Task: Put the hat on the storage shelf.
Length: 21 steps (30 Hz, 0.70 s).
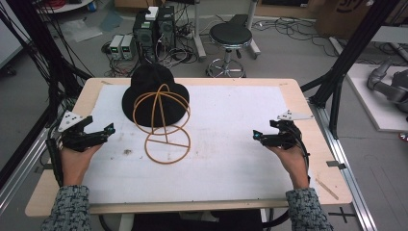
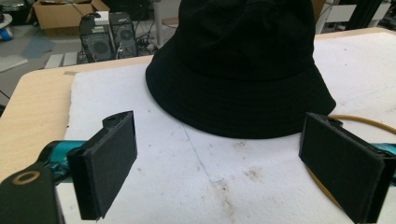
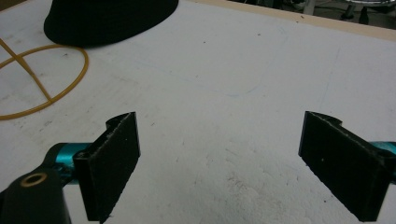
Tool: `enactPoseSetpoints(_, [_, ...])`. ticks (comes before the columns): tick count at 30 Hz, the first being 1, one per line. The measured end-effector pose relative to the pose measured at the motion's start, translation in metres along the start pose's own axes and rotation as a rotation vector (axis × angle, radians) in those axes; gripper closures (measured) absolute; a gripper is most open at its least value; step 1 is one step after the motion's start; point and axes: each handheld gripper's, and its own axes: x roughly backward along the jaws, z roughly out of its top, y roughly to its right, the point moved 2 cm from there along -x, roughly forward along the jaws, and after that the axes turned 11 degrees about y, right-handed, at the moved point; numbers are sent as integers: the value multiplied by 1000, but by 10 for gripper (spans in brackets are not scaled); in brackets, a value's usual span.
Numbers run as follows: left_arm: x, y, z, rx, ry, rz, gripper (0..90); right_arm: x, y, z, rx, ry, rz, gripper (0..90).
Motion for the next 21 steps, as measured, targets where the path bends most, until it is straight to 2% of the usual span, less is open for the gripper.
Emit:
enactPoseSetpoints(13, [0, 1, 1, 7, -7, -26, 119, 0, -1, 0, -1, -2, 4, 124])
enactPoseSetpoints(16, [-1, 4, 1, 3, -15, -44, 120, 2, -2, 0, -3, 0, 7, 124])
enactPoseSetpoints(19, [-2, 7, 4, -13, -42, -70, 120, 3, -1, 1, -13, 11, 13, 123])
enactPoseSetpoints(21, [0, 9, 9, -26, -67, -109, 123, 4, -1, 1, -17, 16, 23, 124])
